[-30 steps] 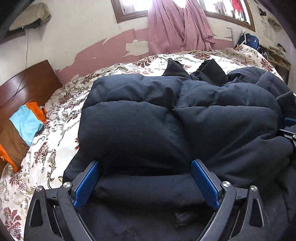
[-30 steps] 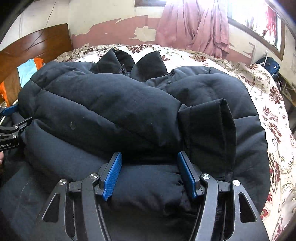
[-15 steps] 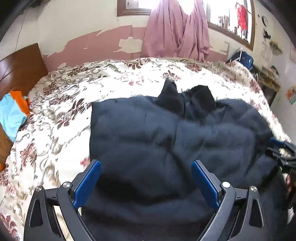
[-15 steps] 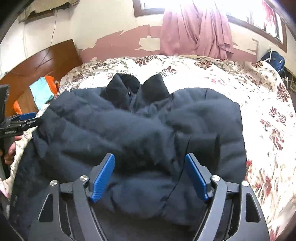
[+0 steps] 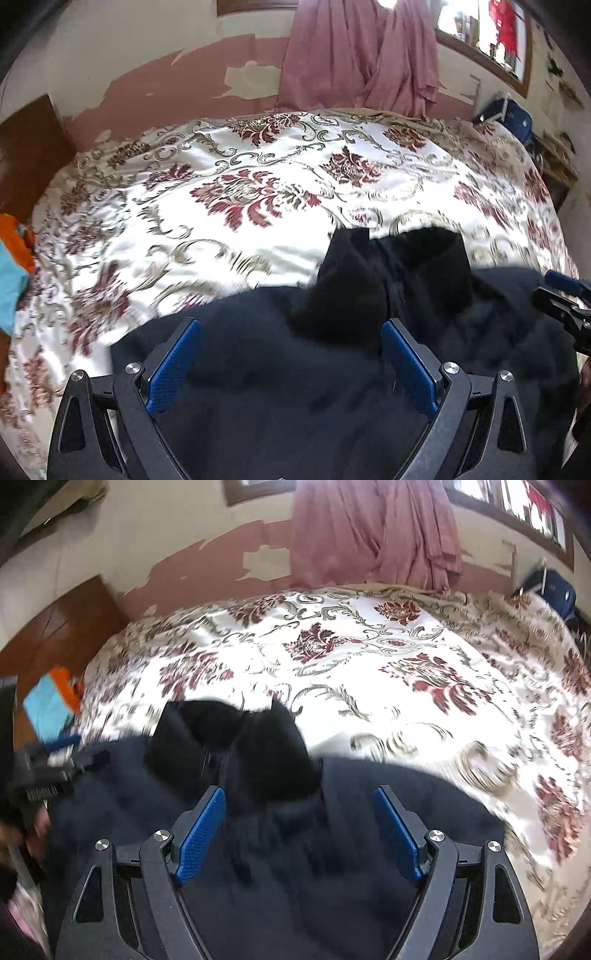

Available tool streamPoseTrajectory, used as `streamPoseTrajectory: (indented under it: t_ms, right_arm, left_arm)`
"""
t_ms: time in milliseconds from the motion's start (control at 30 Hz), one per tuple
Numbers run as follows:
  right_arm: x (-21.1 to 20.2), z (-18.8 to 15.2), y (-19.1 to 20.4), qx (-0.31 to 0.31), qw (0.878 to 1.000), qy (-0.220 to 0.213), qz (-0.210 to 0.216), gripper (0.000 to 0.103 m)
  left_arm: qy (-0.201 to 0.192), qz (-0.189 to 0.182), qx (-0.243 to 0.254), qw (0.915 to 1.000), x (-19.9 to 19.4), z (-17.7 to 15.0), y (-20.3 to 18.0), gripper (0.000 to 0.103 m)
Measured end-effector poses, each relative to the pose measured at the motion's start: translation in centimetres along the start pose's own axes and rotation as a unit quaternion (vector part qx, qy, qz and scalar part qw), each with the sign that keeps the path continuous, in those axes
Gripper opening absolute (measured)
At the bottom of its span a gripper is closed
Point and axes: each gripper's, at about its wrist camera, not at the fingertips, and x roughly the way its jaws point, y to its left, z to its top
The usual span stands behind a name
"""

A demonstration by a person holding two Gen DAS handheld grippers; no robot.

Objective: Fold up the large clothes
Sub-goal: 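Grasp the jacket hem with both grippers, then lift the hem with both grippers and fold it toward the collar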

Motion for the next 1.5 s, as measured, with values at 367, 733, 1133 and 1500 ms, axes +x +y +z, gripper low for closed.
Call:
streamPoseTrajectory:
  t_ms: [367,733,1133,1500]
  right_arm:
    - [9.4,3.7,2.4,0.054,0.997,0.036,0.052,0.033]
    - [6.6,2.6,2.2,-0.006,1.000,0.009,0.021,0.007]
    - [-0.7,-5.1,0.3,-0.150,0.989,-0.008,-0.016,0.003]
    - [1.3,-7.7,-2.5,-0.126,0.992,0.017,-0.015,0.000]
  left_arm:
    - [0.001,-0.018,-0.009,0.9998,5.8,3.9,-1.9,0.048]
    - [0.001,-0.048,-0.004,0.9988,3.9,2.5,-1.2,0.005]
    - [0.069,-0.034,0.092,0.9928,0.8,-4.4,1.0,0.004]
    - [0.084,0.035,0.145,0.9852,3.9,-7.5,-1.0,0.004]
